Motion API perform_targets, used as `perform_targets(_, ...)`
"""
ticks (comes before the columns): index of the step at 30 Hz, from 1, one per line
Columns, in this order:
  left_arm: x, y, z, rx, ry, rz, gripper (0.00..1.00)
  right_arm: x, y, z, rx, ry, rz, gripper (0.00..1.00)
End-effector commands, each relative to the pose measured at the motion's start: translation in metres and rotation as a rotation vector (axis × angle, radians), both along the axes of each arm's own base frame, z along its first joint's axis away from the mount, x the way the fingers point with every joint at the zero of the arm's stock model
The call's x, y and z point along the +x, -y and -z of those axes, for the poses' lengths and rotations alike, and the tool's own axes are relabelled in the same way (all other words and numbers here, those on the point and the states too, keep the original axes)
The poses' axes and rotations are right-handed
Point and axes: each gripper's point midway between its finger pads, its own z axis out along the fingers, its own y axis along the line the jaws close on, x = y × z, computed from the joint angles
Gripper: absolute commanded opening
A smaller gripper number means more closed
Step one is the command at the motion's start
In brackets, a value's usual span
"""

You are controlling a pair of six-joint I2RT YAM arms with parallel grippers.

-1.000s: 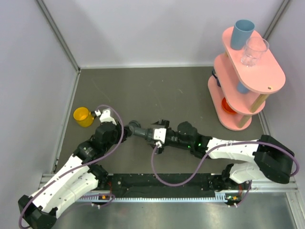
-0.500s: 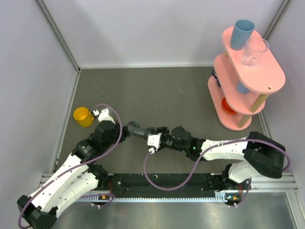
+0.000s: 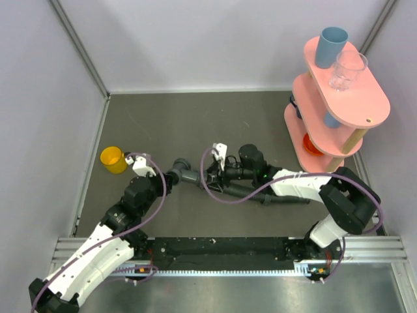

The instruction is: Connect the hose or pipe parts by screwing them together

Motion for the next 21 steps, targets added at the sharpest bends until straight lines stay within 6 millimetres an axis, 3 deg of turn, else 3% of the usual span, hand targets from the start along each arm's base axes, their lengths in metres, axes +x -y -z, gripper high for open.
perform_targets(1, -0.011, 0.036, -0.029, -0.109, 0.096, 0.189, 0.00, 0.040, -0.018, -0.081, 0.243, -0.059, 0.106, 0.67)
perform_targets(2, -0.011, 0.036, -0.029, -0.106, 0.093, 0.189, 0.00, 0.043, -0.017, -0.081, 0.245, -0.054, 0.117, 0.75)
perform_targets(8, -0.011, 0.035, -0.026, -0.096, 0.071, 0.186, 0.00, 0.053, -0.020, -0.074, 0.240, -0.059, 0.157, 0.81)
perform_targets(11, -0.011, 0.034, -0.026, -0.095, 0.068, 0.181, 0.00, 0.057, -0.018, -0.069, 0.227, -0.025, 0.170, 0.73)
perform_targets(13, -0.011, 0.033, -0.027, -0.093, 0.067, 0.175, 0.00, 0.060, -0.014, -0.062, 0.202, 0.003, 0.181, 0.62)
perform_targets(15, -0.010, 0.030, -0.026, -0.087, 0.061, 0.159, 0.00, 0.065, -0.012, -0.059, 0.178, 0.016, 0.207, 0.61)
perform_targets(19, -0.007, 0.022, -0.022, -0.057, 0.010, 0.101, 0.00, 0.059, -0.007, -0.060, 0.144, 0.021, 0.196, 0.76)
perform_targets(20, -0.009, 0.018, -0.015, -0.035, -0.026, 0.085, 0.00, 0.056, -0.005, -0.071, 0.147, 0.072, 0.180, 0.78)
perform_targets(21, -0.008, 0.015, -0.013, -0.033, -0.046, 0.060, 0.00, 0.052, -0.001, -0.069, 0.134, 0.093, 0.174, 0.80)
